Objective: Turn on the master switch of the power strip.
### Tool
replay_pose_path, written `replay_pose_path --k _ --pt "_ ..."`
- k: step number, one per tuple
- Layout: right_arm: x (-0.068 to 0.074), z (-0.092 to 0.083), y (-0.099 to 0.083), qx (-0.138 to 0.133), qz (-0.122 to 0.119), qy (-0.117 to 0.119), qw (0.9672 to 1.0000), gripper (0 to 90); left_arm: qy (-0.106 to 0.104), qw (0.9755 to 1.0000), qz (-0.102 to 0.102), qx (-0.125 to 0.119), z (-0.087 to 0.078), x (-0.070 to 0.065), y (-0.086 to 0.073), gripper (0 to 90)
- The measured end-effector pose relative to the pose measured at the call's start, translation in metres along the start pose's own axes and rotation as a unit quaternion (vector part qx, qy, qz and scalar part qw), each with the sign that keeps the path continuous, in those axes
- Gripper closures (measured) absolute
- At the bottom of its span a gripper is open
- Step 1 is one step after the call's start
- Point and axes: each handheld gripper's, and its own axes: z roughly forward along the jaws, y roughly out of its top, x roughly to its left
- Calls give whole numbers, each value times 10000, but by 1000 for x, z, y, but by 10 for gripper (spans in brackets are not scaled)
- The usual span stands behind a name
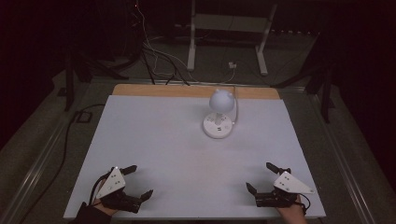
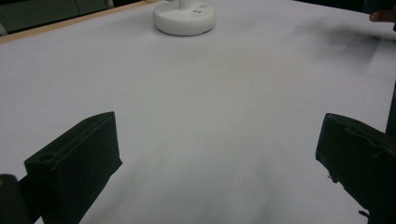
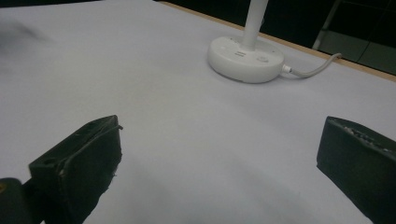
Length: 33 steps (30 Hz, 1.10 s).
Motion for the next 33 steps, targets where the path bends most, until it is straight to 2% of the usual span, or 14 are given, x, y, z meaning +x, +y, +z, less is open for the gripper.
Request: replay_pose_path --k 12,13,20,24,33 --pt "2 -4 5 154 76 -188 9997 14 -7 10000 -56 -38 -1 0 1 2" --pt "2 -4 7 171 149 -172 9996 14 -15 10000 -54 -29 -1 0 1 2" --pt "4 -2 11 341 178 -61 9992 0 -30 10000 -75 -27 0 0 1 2" --pt "5 1 16 449 284 142 9985 0 -38 9999 -89 -40 0 0 1 2" --pt "7 2 27 532 172 258 9981 0 -42 9999 -115 -43 0 1 1 2"
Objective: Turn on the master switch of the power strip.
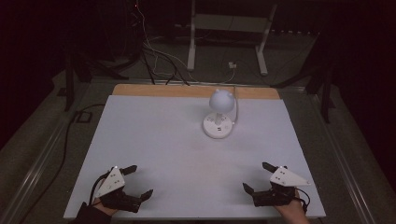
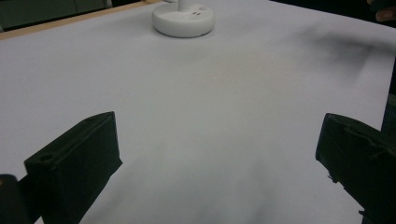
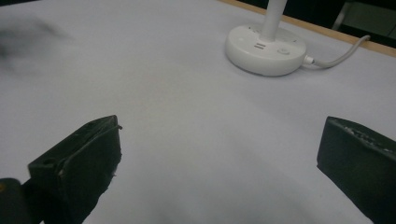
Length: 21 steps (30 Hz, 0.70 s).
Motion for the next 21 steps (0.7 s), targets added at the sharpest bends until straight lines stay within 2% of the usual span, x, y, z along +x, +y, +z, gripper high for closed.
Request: replay_pose_path --k 6,21 --pt "1 2 6 69 -58 54 9999 0 -12 10000 -23 -1 0 0 0 3" --pt "-10 0 31 -132 -70 1 9999 0 -24 10000 -15 -9 0 0 0 3"
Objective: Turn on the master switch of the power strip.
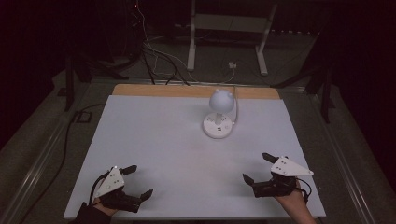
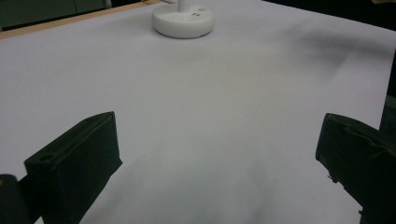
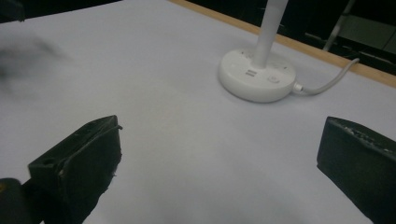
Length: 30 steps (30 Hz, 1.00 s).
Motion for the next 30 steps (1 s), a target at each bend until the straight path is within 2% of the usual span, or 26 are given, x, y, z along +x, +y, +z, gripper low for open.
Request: replay_pose_path --k 6,8,18,30 --pt "-4 0 16 -139 -67 20 9999 0 -2 10000 -30 -2 0 0 0 3" --pt "-6 0 20 -168 -50 91 9998 0 6 10000 -23 4 0 0 0 2" --pt "-14 6 41 -311 -154 80 9994 0 4 10000 -13 -5 0 0 0 2" --pt "-25 22 62 -273 -220 173 9992 0 2 10000 -22 -18 -1 1 0 2"
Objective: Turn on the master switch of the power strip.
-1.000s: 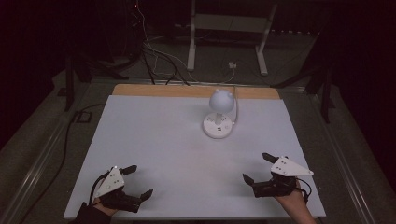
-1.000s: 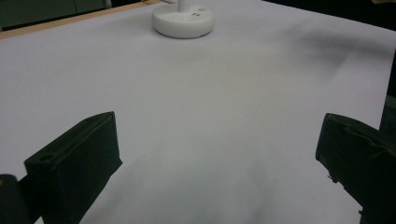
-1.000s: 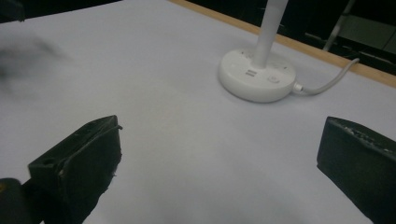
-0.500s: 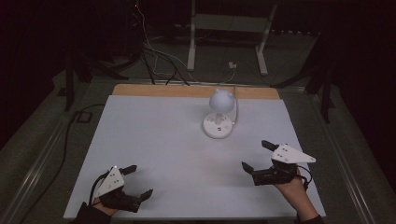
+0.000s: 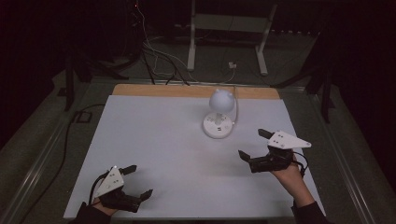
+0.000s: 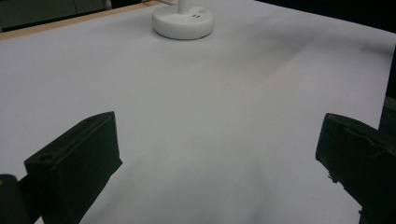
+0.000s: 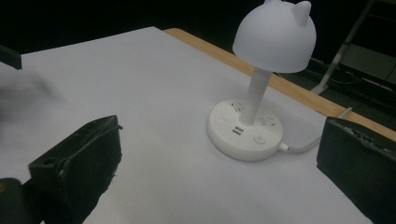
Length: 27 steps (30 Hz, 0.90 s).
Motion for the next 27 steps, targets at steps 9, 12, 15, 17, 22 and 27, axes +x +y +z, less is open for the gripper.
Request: replay_pose_path --k 9,12,15,17,22,27 --pt "-8 12 9 2 3 62 10000 0 2 10000 3 2 0 0 0 3" --pt "-10 14 11 -18 3 59 10000 0 1 10000 2 0 0 0 0 2" --pt "-13 18 14 -17 5 85 10000 0 -9 10000 19 10 0 0 0 2" --pt "-15 21 16 -6 -21 98 9999 0 -2 10000 3 0 0 0 0 2" --pt "-19 30 18 26 -34 103 9999 7 -5 10000 2 -2 0 0 0 2" --pt "-23 42 19 129 -26 194 9997 7 -13 10000 -3 -6 -1 0 0 2"
